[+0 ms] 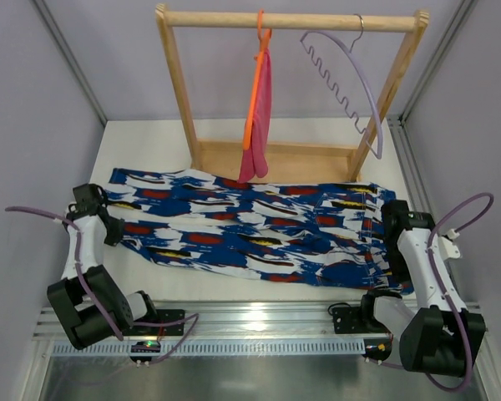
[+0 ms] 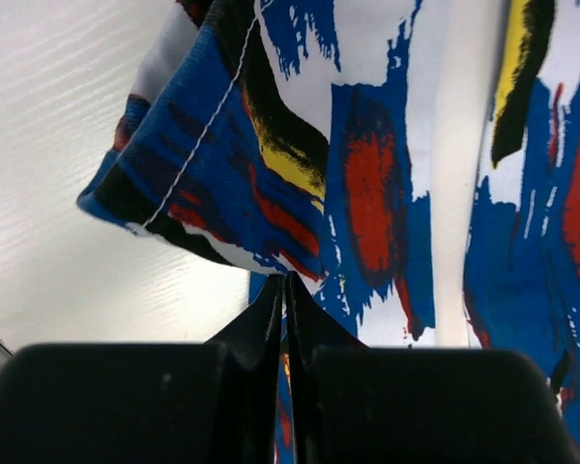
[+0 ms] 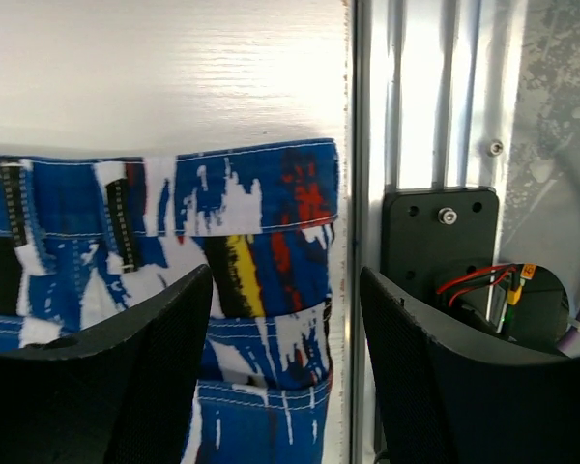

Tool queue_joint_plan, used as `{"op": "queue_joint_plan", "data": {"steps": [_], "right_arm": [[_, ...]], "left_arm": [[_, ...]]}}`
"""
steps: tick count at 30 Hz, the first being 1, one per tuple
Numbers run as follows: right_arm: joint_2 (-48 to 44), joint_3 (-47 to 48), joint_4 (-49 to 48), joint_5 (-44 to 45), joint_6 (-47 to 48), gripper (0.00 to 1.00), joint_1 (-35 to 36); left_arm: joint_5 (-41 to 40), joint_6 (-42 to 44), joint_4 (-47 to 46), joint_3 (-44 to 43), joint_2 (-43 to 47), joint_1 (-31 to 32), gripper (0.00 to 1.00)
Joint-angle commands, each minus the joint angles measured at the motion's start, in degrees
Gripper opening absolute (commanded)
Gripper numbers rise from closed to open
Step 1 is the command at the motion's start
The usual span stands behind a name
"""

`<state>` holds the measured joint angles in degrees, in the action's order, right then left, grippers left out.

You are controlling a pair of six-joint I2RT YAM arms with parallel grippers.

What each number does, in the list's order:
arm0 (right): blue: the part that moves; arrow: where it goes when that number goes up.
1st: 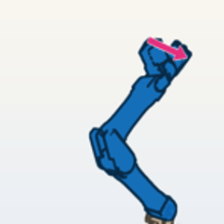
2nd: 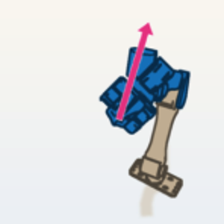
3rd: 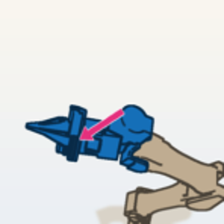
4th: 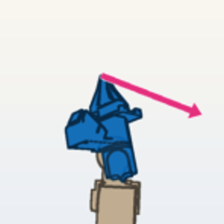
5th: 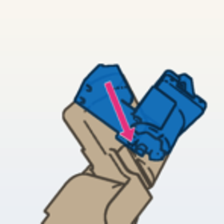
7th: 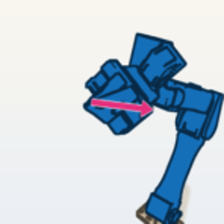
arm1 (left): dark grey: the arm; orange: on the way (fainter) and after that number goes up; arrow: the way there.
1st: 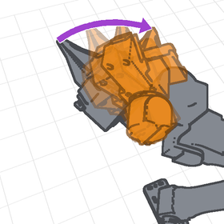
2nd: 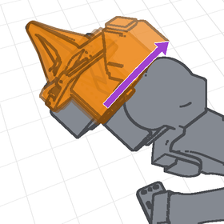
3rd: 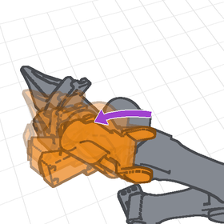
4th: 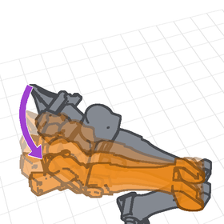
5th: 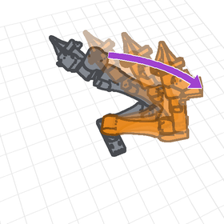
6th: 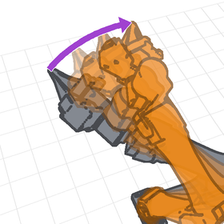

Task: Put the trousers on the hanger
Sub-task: Fold the trousers

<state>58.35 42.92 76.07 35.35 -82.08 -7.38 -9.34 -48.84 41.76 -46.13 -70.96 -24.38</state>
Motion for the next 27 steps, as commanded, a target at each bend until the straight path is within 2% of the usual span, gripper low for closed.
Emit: {"op": "queue_joint_plan", "data": {"steps": [1,5,8,13,14,15,16,17,21,27], "right_arm": [[-1.0,-2.0,2.3,2.3,-3.1,0.65,-0.4],[0.0,-1.9,-1.1,2.3,-1.3,0.65,-0.4],[5.0,-2.9,-5.8,1.5,-1.3,0.65,-0.4],[15.8,-6.9,-16.4,-0.2,-0.5,0.63,-0.4],[16.7,-7.1,-18.2,0.2,-0.5,0.57,-0.4],[17.5,-7.0,-18.2,0.8,-0.7,0.44,-0.4],[18.1,-5.9,-17.9,1.9,-0.9,0.18,-0.4],[18.3,-5.1,-17.5,3.0,-1.2,0.05,-0.4],[17.9,1.0,-13.7,9.2,0.0,0.04,-0.4],[22.1,11.5,-7.6,11.0,4.4,0.04,-0.4]], "left_arm": [[0.8,2.5,-2.6,0.3,3.3,0.1,0.01],[2.6,1.1,-3.3,-0.5,0.7,0.1,0.01],[4.2,0.2,-3.3,-1.3,-2.2,0.2,0.0],[1.2,0.3,-3.2,-1.7,-2.2,0.2,0.0],[0.7,0.1,-2.8,-1.4,-1.3,0.1,0.0],[0.3,0.0,-2.6,-1.2,-0.8,0.1,0.0],[-0.8,-0.2,-2.3,-1.1,-0.3,0.1,0.0],[-1.5,-0.6,-2.4,-1.0,0.1,0.1,0.0],[-8.3,-1.7,0.4,-3.9,-0.5,0.0,0.0],[-16.8,-3.5,5.5,-10.0,-3.1,0.2,0.0]]}}
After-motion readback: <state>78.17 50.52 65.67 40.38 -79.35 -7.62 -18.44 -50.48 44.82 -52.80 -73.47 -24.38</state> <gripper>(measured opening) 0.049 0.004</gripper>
